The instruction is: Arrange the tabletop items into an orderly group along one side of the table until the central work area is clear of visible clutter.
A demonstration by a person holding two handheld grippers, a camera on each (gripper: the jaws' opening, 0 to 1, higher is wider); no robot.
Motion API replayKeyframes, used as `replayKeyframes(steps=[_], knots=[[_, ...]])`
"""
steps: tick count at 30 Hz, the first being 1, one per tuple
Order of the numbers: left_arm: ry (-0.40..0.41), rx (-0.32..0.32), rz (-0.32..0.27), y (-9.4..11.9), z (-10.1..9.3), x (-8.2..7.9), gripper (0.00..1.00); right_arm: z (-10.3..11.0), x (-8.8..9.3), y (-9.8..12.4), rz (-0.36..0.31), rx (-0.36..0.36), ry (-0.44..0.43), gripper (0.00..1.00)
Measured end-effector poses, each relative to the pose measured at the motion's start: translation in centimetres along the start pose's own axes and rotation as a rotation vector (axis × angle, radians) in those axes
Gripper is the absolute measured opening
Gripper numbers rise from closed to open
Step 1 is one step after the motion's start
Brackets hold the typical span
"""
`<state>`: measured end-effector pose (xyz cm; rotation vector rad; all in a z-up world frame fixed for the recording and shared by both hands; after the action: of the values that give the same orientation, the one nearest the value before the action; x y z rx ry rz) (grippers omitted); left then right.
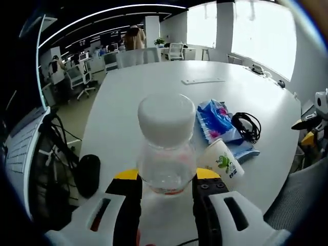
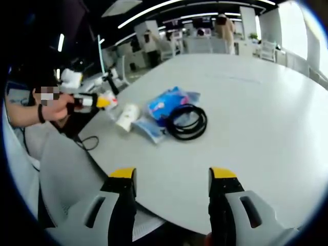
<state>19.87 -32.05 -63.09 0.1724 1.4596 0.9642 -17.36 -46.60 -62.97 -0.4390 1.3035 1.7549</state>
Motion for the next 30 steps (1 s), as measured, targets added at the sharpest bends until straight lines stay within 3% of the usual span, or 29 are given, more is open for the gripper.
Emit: replayKeyframes(steps=[13, 23, 30], knots=[[0.05, 0.033, 0.003, -0.1, 0.4, 0.3, 0.39, 0.1, 0.2, -0.1, 0.004, -0.005, -0.011, 0.55], [0.021, 0.083, -0.029, -0.3, 0.3, -0.5, 0.44, 0.0, 0.2, 0.1, 0.0, 0.001, -0.016, 0.55], [0.015, 0.1, -0.039, -0.6, 0.5, -1.0, 0.42, 0.0, 0.2, 0.1, -0.005, 0.0, -0.019, 0.55]])
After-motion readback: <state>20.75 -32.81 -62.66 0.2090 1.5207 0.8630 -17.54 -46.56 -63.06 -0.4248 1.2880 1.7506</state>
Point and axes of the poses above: the point that each gripper's makers call its tool centre point, and the gripper's own axes: y roughly backward along the fingers, z roughly to its left, x roughly out of its underside, the point moved 8 cm from there along y, roughly backward along the fingers, and after that the axes turned 15 degrees about -x, right-handed, at the moved point
